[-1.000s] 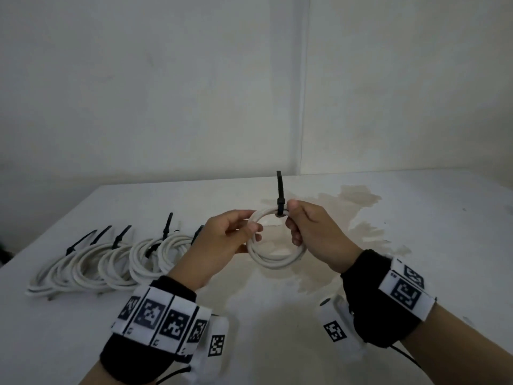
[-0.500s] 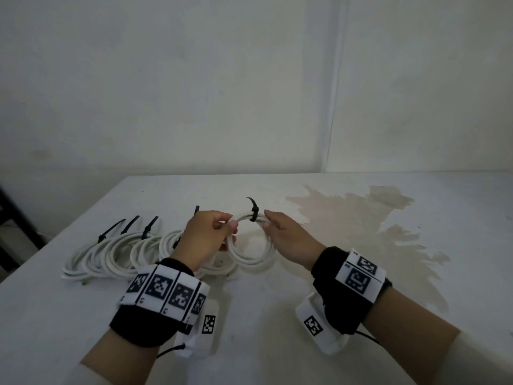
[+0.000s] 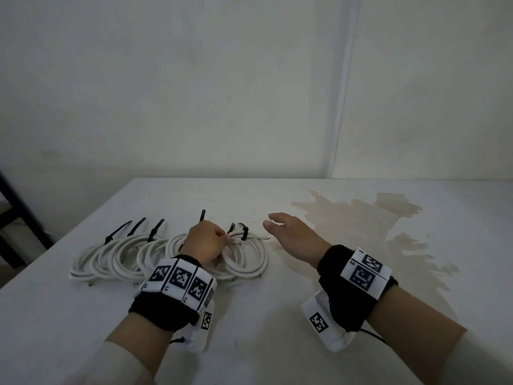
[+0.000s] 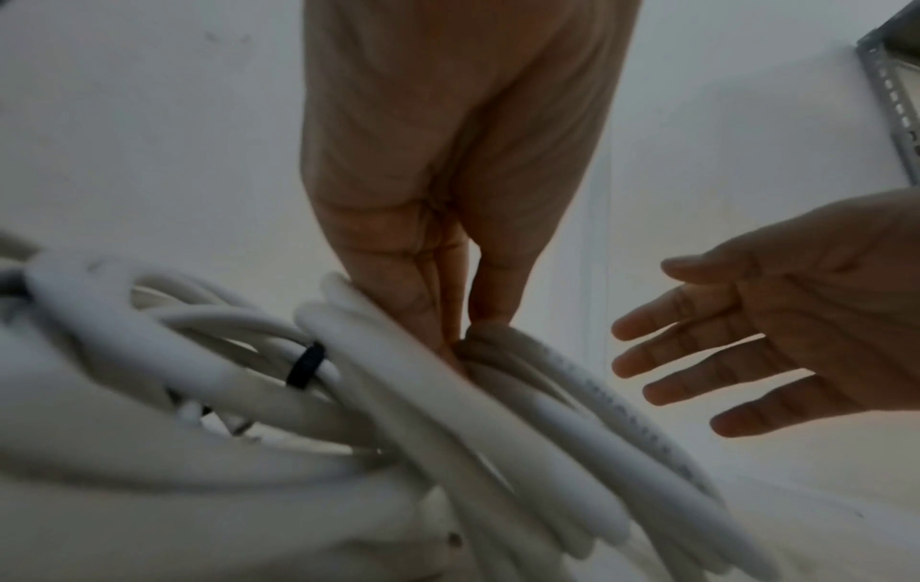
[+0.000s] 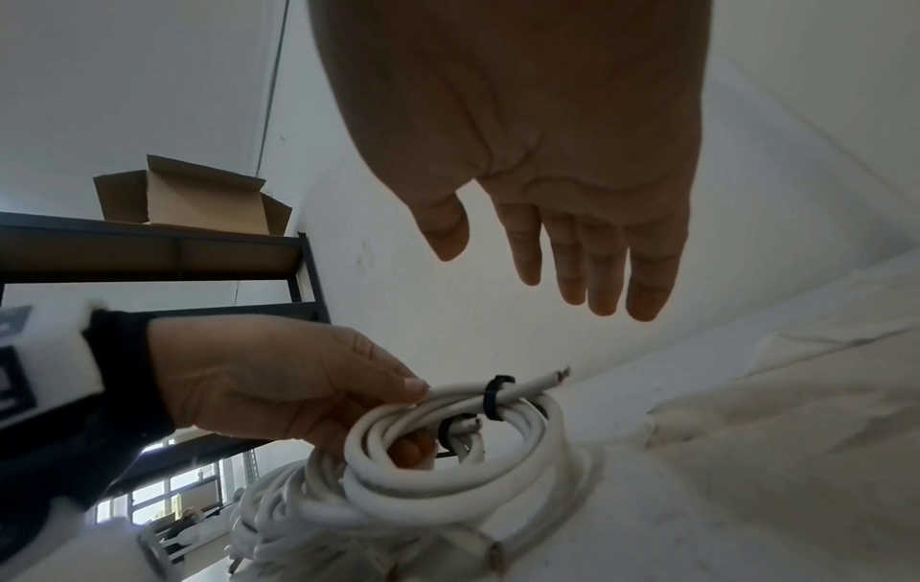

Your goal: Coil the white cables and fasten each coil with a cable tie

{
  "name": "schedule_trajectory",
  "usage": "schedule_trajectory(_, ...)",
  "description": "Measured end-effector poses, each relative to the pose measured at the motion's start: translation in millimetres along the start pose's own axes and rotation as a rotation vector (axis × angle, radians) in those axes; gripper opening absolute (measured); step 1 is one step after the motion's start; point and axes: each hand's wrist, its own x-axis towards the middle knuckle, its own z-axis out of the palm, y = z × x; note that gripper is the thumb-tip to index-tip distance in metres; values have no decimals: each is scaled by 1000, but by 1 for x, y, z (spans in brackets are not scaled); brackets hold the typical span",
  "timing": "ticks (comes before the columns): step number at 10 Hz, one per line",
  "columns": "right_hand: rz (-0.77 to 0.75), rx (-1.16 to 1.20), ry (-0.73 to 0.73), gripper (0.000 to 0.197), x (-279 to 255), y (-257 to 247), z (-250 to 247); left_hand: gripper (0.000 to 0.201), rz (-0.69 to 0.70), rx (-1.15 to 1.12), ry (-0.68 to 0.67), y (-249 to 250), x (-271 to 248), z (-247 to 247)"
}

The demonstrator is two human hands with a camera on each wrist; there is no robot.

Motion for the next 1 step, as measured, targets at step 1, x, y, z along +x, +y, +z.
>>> schedule_trajectory(1, -9, -7, 29, 49, -2, -1, -8, 28, -19, 67, 29, 4, 0, -2)
